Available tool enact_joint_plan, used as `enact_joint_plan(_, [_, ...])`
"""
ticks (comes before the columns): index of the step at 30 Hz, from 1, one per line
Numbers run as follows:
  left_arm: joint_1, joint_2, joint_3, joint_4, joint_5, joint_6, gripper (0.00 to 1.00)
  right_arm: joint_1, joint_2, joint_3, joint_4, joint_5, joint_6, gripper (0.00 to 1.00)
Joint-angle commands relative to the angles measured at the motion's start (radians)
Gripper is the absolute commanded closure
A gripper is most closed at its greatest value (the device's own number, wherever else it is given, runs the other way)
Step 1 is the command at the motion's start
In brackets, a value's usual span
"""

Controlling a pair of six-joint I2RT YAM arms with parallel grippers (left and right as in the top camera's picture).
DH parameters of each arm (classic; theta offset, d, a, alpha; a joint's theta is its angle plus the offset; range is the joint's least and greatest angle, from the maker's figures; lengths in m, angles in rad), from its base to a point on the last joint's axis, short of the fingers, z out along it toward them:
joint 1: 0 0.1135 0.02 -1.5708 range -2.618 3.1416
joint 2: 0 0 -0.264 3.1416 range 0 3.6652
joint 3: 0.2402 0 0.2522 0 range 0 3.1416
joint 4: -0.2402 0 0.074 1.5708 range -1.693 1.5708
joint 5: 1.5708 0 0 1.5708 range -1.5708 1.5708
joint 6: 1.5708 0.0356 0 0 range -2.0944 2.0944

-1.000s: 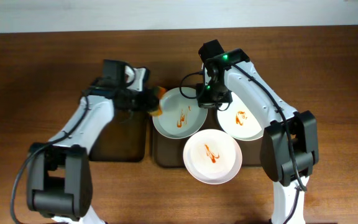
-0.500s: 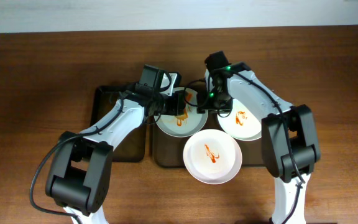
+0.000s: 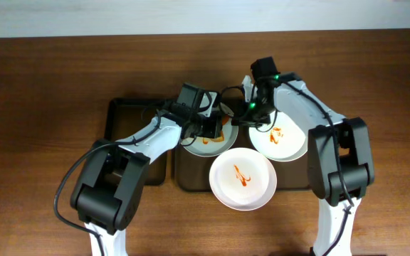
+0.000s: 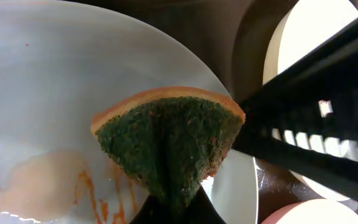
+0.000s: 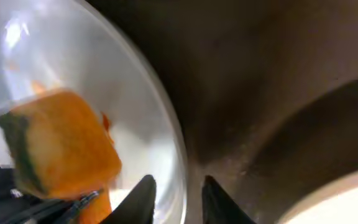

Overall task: Clean dirty plates on tray and stack at the side
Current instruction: 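Scrub the tilted plate's sauce with the sponge in the left gripper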

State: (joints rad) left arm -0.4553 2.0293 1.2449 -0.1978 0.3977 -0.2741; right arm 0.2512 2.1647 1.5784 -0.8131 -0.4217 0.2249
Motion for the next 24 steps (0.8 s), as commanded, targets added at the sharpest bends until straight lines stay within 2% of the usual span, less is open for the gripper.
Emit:
enact_joint_plan(1, [-0.005, 0.019, 0.000, 0.002, -0.003, -0.002, 1.00, 0.017, 0.002, -0.051, 0.037, 0.016, -0.007, 0.96])
enact_joint_plan(5, [-0.019, 0.032, -0.001, -0.012, -0.112, -0.002, 1.00, 0.017, 0.002, -0.053, 0.033, 0.048, -0.007, 0.96])
enact_joint_plan(9, [-0.047, 0.043, -0.001, -0.025, -0.269, -0.002, 0.98, 0.017, 0.002, -0.053, 0.033, 0.048, -0.007, 0.96])
enact_joint_plan(13, [-0.076, 0.047, -0.001, -0.069, -0.465, -0.002, 1.00, 0.017, 0.002, -0.053, 0.033, 0.048, -0.007, 0.96])
enact_joint_plan(15, [-0.073, 0.047, -0.001, -0.082, -0.508, -0.002, 1.00, 0.017, 0.002, -0.053, 0.033, 0.048, -0.007, 0.96])
enact_joint_plan(19, [-0.010, 0.041, 0.055, -0.109, -0.511, -0.002, 1.00, 0.017, 0.002, -0.053, 0.032, 0.048, -0.007, 0.96])
enact_joint_plan(22, [0.015, -0.006, 0.167, -0.209, -0.412, -0.002, 1.00, 0.017, 0.002, -0.053, 0.032, 0.047, -0.007, 0.96])
enact_joint_plan(24, [0.021, -0.044, 0.176, -0.216, -0.312, -0.002, 0.99, 0.010, 0.002, -0.050, 0.036, -0.014, -0.007, 0.96])
